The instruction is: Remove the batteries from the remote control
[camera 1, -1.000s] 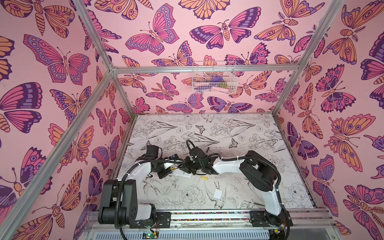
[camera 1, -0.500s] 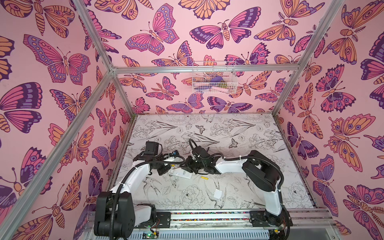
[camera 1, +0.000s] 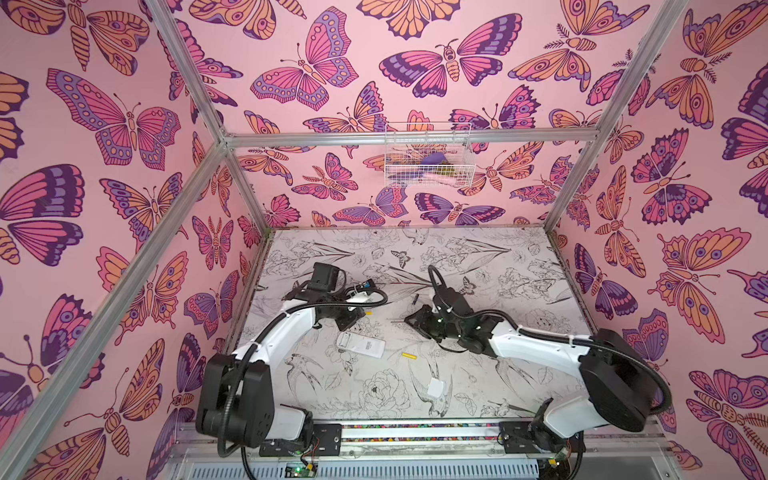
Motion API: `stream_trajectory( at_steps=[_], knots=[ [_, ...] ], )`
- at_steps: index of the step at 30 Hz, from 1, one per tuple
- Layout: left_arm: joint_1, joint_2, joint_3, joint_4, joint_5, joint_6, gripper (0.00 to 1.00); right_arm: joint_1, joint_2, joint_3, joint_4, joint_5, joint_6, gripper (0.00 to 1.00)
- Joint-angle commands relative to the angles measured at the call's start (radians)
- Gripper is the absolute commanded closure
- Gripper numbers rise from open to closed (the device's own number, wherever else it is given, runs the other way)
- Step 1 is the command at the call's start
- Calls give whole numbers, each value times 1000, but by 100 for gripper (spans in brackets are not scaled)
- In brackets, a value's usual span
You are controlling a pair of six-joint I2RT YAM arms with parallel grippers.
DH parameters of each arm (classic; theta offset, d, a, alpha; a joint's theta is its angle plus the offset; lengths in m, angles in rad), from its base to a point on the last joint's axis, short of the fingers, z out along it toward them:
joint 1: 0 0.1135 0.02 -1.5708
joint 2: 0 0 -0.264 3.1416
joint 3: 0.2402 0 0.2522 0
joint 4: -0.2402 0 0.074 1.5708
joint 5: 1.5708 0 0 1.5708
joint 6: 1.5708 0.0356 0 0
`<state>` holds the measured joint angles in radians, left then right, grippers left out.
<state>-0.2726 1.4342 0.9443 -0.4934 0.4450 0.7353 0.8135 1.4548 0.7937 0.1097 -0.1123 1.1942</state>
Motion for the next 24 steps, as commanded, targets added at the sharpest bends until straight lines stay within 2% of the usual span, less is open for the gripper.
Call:
stream_trajectory(
  at_steps=[1,5,8,10,17,24],
  knots=[
    [-58,50,4,132,-24,-147,95,-24,-76,-39,-99,141,-124,100],
    [-114,101,19,201,-44,-323,95,-63,-138,-80,-105,215,-191,100],
    [-146,163,29,218,-24,-393,94,-75,-167,-102,-75,287,-270,100],
    [-177,201,59,202,-79,-395,93,-78,-168,-103,-65,344,-309,100],
    [-221,272,125,116,-116,-373,93,-103,-102,-73,-6,446,-442,100],
    [-255,378,214,7,-156,-371,93,-182,31,-34,59,390,-462,100]
  ],
)
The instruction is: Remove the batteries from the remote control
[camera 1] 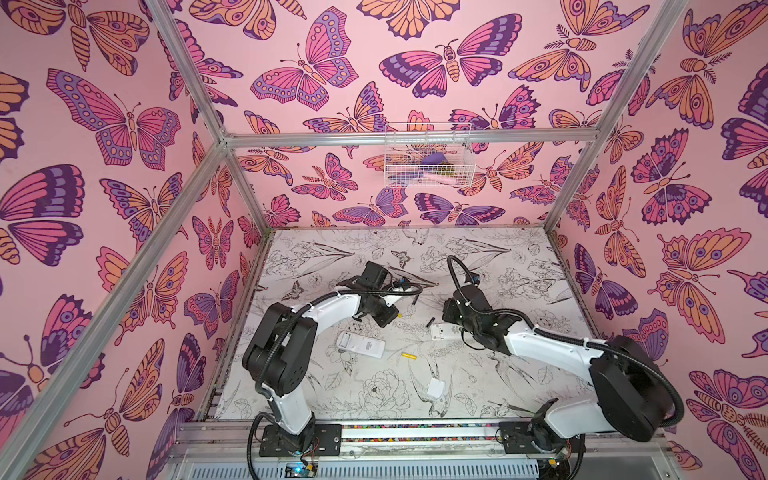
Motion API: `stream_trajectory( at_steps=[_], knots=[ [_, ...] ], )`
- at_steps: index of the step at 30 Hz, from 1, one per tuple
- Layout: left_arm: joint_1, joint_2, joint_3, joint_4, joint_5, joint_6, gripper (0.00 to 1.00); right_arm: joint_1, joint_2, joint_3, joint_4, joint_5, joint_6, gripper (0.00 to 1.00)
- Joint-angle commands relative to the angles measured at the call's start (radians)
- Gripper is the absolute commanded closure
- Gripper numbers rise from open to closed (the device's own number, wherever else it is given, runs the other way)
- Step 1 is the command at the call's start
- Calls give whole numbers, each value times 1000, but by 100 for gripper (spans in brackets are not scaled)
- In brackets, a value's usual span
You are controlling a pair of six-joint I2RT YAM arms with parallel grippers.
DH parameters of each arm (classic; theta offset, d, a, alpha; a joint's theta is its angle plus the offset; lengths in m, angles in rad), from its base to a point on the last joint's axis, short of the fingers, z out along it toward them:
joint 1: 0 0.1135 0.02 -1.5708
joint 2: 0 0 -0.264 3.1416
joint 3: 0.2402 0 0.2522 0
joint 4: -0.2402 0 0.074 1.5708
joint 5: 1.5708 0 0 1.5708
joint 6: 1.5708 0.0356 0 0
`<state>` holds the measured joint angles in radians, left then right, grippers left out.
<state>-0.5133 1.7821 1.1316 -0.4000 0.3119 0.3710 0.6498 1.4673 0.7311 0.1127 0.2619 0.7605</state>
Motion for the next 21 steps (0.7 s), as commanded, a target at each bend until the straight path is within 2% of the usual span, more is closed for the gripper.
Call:
stream_trajectory(
  at_steps=[1,6,12,16,21],
  knots=[
    [-20,47,40,-104,-36,-6,92,-28,26,22,71,13,-19,100],
    [-37,83,49,-143,-63,-7,83,-58,68,11,106,-4,-77,100],
    [-47,54,10,-137,-89,-10,61,-132,98,-8,142,-79,-90,100],
    [-47,33,3,-130,-99,-17,54,-136,97,13,134,-117,-138,100],
    [-42,-52,7,-129,-94,-24,43,-137,176,43,148,-118,-164,99]
  ],
)
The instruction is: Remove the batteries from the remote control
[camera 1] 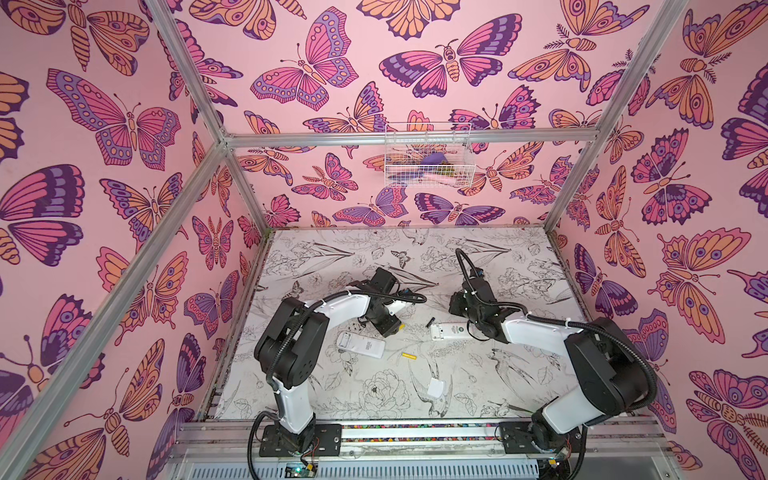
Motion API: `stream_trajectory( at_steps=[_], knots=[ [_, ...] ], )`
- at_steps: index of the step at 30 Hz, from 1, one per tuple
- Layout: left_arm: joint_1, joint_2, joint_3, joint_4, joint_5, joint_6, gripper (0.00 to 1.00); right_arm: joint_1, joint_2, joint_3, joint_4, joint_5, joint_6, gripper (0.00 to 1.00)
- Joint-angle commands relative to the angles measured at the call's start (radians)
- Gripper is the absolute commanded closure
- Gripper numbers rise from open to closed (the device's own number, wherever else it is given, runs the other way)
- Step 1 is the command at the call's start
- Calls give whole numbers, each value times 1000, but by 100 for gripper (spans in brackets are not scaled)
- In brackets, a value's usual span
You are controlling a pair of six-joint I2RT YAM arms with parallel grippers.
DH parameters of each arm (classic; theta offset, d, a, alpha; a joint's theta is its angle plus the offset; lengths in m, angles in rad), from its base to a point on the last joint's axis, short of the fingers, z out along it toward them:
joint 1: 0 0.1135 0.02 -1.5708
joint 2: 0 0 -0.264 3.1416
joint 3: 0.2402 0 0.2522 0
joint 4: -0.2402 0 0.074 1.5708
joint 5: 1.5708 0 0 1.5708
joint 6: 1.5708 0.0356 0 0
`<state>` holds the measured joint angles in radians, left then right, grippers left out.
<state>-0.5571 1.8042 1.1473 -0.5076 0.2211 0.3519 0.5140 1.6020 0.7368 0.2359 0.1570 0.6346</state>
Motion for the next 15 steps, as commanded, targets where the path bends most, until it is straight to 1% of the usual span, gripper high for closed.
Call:
stream_trajectory(
  at_steps=[1,4,8,10,11,15],
  knots=[
    [8,-92,-14,-15,-3,4,40,-1,61,56,13,-27,-47,98],
    [43,-135,-32,-13,-17,15,31,0,107,112,-15,-74,-60,96],
    [121,-222,-73,21,9,-8,20,1,139,105,24,-69,-23,94],
    [170,-276,-103,54,35,-25,10,1,160,107,24,-70,-21,91],
    [189,-300,-117,73,34,-32,1,1,172,108,25,-74,-22,89],
    [280,-411,-190,152,41,-62,0,7,206,114,5,-76,-10,86]
  ],
)
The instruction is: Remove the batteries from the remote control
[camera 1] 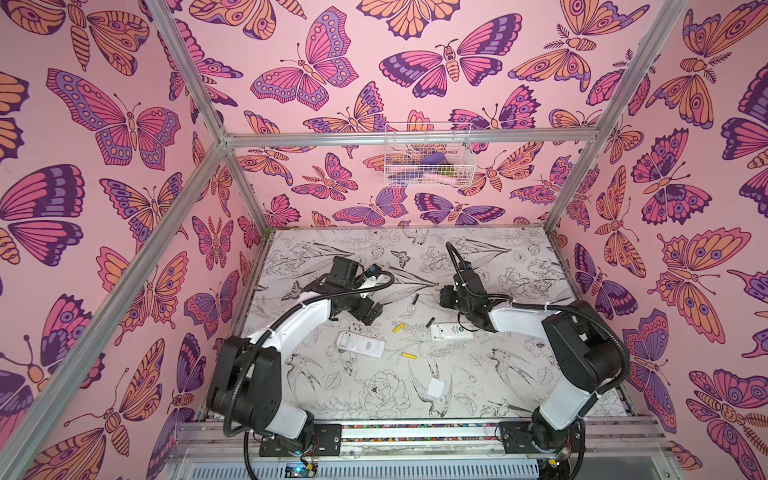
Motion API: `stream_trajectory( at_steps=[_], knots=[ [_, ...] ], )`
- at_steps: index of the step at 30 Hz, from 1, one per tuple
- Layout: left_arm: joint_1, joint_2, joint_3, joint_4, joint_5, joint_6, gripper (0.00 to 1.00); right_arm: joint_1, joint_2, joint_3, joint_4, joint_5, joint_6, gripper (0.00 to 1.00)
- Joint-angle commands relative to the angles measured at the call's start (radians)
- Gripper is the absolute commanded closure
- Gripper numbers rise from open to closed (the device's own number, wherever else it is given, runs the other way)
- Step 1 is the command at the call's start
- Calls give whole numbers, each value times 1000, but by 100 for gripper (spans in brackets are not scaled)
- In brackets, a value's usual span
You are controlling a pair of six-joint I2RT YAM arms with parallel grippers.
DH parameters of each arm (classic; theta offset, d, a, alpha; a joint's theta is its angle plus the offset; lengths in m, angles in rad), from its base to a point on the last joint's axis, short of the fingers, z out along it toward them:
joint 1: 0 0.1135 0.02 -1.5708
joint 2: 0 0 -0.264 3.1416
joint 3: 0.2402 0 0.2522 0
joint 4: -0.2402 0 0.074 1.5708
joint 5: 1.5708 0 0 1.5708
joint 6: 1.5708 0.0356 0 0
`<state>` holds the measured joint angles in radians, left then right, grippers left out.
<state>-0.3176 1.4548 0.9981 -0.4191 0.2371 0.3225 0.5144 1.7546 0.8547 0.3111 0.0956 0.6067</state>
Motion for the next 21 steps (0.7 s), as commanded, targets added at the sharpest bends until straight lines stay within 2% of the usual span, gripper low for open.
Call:
stream_trajectory(
  at_steps=[1,4,8,12,21],
  knots=[
    [68,-93,-59,85,33,-40,0,11,60,-3,-80,-10,24,86],
    [124,-157,-115,124,31,-43,0,22,61,-1,-94,8,21,85],
    [131,-221,-195,145,-26,8,0,32,62,-1,-111,26,22,83],
    [155,-269,-301,257,-78,39,0,42,72,12,-129,36,3,81],
    [219,-262,-368,395,-129,-78,0,52,61,12,-155,62,-2,73]
  ],
)
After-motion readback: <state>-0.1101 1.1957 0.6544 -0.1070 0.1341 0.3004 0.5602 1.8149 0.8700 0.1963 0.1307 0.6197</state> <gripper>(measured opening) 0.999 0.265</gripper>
